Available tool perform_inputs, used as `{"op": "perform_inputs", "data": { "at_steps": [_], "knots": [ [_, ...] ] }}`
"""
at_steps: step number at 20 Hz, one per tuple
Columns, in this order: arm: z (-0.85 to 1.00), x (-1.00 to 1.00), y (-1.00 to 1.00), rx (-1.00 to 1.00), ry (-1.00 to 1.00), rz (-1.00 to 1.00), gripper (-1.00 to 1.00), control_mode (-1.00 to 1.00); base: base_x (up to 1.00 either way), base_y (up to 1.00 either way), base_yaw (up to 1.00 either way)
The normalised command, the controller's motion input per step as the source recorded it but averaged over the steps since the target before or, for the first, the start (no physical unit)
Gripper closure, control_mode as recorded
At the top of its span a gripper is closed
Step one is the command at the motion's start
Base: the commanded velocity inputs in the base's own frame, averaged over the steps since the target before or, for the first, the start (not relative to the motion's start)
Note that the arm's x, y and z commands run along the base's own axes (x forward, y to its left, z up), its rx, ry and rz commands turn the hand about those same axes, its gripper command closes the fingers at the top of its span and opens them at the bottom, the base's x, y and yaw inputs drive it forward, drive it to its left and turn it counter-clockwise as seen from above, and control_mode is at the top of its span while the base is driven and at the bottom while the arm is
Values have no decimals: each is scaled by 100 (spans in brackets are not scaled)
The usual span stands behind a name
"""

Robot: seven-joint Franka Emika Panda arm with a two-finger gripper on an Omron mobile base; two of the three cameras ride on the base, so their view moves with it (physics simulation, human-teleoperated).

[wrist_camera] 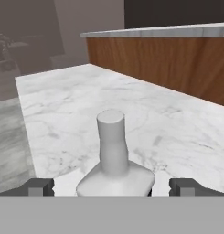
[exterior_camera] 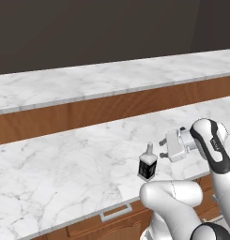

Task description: Place the drinks on the dining counter in a tight cluster.

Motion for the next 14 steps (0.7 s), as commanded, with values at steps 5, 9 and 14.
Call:
{"op": "perform_inputs", "data": {
  "at_steps": [5, 9, 14],
  "knots": [
    [0, 0, 3, 0, 0, 0, -100, -100, 0, 0, 0],
    [0, 0, 7, 0, 2, 0, -100, -100, 0, 0, 0],
    [-2, 3, 10, 0, 3, 0, -100, -100, 0, 0, 0]
  ]
}}
